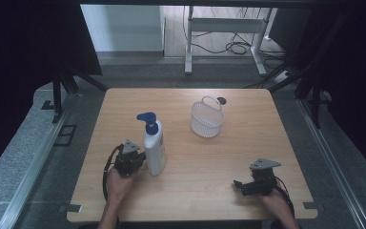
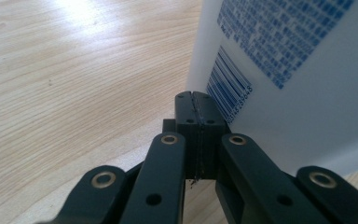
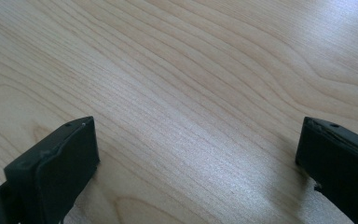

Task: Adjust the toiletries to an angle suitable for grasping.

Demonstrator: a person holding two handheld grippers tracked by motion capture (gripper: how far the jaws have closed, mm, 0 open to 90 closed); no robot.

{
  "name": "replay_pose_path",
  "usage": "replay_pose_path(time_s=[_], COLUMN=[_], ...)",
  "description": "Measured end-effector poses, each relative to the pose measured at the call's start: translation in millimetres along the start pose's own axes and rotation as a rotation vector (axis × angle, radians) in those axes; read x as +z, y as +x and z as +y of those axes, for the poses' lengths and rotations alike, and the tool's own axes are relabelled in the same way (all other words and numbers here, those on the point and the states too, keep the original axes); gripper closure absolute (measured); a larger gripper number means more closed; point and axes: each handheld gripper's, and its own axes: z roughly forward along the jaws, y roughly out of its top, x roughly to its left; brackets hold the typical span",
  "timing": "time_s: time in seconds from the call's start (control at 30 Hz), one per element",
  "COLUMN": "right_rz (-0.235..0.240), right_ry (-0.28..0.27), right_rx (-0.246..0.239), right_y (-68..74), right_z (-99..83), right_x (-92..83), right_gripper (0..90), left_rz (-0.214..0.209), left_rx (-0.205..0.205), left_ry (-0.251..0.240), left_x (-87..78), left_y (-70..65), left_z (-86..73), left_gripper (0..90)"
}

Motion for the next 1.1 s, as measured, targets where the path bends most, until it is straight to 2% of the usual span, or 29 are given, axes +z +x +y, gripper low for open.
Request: replay_pose_path(time_s=[0.9, 1.1], right_rz=[-0.001, 0.000], right_ry=[0.000, 0.001], right_rx=[-0.001, 0.000], right_y=[0.0, 0.1], right_z=[0.1, 0.1], right_x=[0.1, 0.1], right_gripper=[0.0, 0.0], left_rz=[-0.065, -0.082], left_rx=[0.051, 0.071], left_ry=[-0.016, -0.007], left_x=[4.4, 4.1], left_y=[-26.4, -32.9], left_z=[8.4, 8.4], left_gripper=[89.3, 89.3])
